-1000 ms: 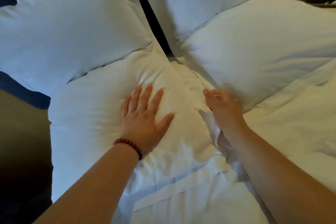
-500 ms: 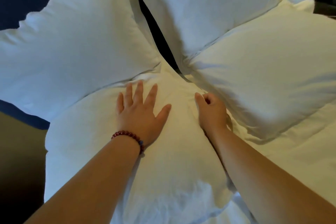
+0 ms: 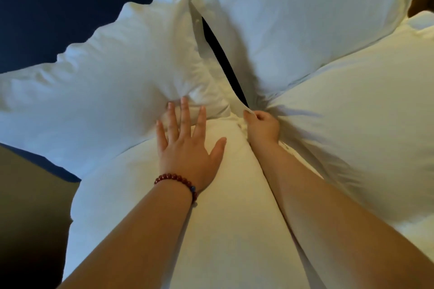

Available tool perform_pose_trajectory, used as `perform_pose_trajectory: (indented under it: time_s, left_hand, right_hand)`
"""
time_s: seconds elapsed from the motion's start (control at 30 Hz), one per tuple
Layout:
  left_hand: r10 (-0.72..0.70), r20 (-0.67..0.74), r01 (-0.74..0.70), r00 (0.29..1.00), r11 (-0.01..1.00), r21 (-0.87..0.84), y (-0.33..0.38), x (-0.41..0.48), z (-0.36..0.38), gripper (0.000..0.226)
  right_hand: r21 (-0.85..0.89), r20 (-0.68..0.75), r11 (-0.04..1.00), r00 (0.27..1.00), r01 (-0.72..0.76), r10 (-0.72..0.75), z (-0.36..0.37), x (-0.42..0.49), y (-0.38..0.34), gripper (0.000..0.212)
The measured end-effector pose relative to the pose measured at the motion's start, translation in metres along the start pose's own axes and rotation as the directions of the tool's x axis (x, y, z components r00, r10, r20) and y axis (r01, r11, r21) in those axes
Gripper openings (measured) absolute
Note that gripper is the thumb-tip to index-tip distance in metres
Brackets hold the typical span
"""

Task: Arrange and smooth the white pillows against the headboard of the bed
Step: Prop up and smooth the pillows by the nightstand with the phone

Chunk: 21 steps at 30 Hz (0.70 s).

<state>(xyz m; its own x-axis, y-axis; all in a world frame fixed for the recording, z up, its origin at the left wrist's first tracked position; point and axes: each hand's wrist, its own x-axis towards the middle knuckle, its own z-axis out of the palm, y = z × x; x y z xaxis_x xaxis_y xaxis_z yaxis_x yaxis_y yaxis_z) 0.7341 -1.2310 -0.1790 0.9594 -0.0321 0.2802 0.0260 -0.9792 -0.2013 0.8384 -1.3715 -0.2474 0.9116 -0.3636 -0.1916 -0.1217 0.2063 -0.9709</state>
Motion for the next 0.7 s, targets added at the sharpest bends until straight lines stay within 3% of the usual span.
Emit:
perform_pose_trajectory:
  time_s: [0.17,0.3,0.43,0.5,0.6,0.7]
  left_hand:
    - [-0.014,-0.028,0.014,1.000,1.000,-0.009,0.003,0.000,-0.006,0.077]
    - [-0.006,-0.289,0.018,0.957,0.999,0.039,-0.011,0.008,-0.021,0.074]
    - [-0.010,-0.255,0.026,0.967,0.998,0.061,-0.035,0.032,-0.018,0.075]
    - [-0.013,-0.235,0.028,0.972,0.998,0.061,-0.038,0.038,-0.012,0.076]
    - [-0.025,-0.214,0.038,0.977,0.998,0.056,-0.039,0.043,-0.007,0.076]
    - [-0.027,-0.196,0.036,0.980,0.998,0.042,-0.042,0.043,-0.007,0.076]
  right_hand:
    - [0.081,0.171,0.996,0.985,-0.047,0.032,-0.003,0.003,-0.006,0.019]
    - [0.127,0.281,0.992,0.958,0.022,-0.057,0.015,0.016,-0.042,0.030]
    - [0.100,0.322,0.994,0.947,-0.052,0.017,0.038,0.024,-0.071,0.017]
    - [0.042,0.263,0.999,0.965,-0.021,0.009,0.045,0.027,-0.070,0.014]
    - [-0.026,0.094,0.985,0.981,0.171,-0.168,0.048,0.028,-0.061,0.017]
    - [-0.029,0.075,0.977,0.975,0.212,-0.210,0.050,0.016,-0.054,0.015]
